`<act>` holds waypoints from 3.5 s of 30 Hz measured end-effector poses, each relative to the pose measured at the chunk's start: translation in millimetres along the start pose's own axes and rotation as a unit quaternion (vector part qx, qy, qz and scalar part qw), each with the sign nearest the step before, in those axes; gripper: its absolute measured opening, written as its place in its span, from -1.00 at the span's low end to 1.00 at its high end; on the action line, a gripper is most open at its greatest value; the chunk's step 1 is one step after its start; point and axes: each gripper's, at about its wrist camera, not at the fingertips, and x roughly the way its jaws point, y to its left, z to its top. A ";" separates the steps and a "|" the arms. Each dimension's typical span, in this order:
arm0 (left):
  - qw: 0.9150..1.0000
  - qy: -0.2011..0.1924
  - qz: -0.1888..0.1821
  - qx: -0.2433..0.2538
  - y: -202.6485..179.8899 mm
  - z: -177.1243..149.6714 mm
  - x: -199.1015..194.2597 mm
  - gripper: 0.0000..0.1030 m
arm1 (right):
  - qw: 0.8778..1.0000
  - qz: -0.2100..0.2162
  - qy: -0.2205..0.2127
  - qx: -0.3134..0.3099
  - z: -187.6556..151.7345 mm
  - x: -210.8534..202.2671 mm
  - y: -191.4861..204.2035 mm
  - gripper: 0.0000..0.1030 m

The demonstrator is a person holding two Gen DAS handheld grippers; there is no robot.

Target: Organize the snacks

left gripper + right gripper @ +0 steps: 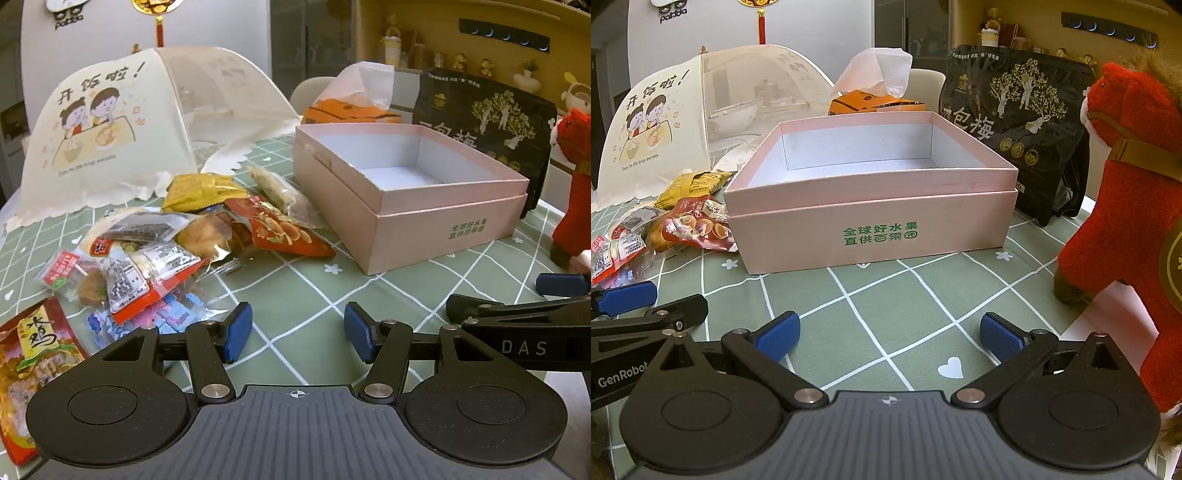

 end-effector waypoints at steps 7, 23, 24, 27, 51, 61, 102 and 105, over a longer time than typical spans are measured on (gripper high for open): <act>1.000 0.000 -0.005 -0.006 0.0 0.2 -0.3 0.21 | 1.000 -0.001 0.000 -0.001 0.1 0.0 0.2 1.00; 1.000 0.000 -0.005 -0.007 0.1 0.2 -0.2 0.21 | 1.000 0.000 0.000 -0.001 0.1 -0.1 0.2 1.00; 1.000 0.000 -0.005 -0.006 -0.2 0.2 -0.3 0.21 | 1.000 0.000 0.000 -0.001 0.2 -0.1 0.2 1.00; 1.000 0.000 -0.005 -0.006 0.0 0.2 -0.2 0.21 | 1.000 0.000 0.000 -0.001 0.2 -0.1 0.3 1.00; 1.000 0.000 -0.005 -0.007 -0.1 0.2 0.1 0.21 | 1.000 -0.001 0.000 0.000 -0.4 -0.2 0.3 1.00; 1.000 0.000 -0.005 -0.007 -2.4 0.6 2.6 0.21 | 1.000 0.000 0.000 0.000 -0.5 -0.1 0.3 1.00; 0.999 0.024 -0.030 -0.025 1.3 3.2 2.1 0.14 | 0.997 0.032 0.068 -0.031 -2.0 11.1 5.4 1.00; 0.995 0.031 -0.046 -0.077 19.3 10.9 -15.4 0.12 | 0.993 0.041 0.105 -0.043 4.0 11.7 6.2 1.00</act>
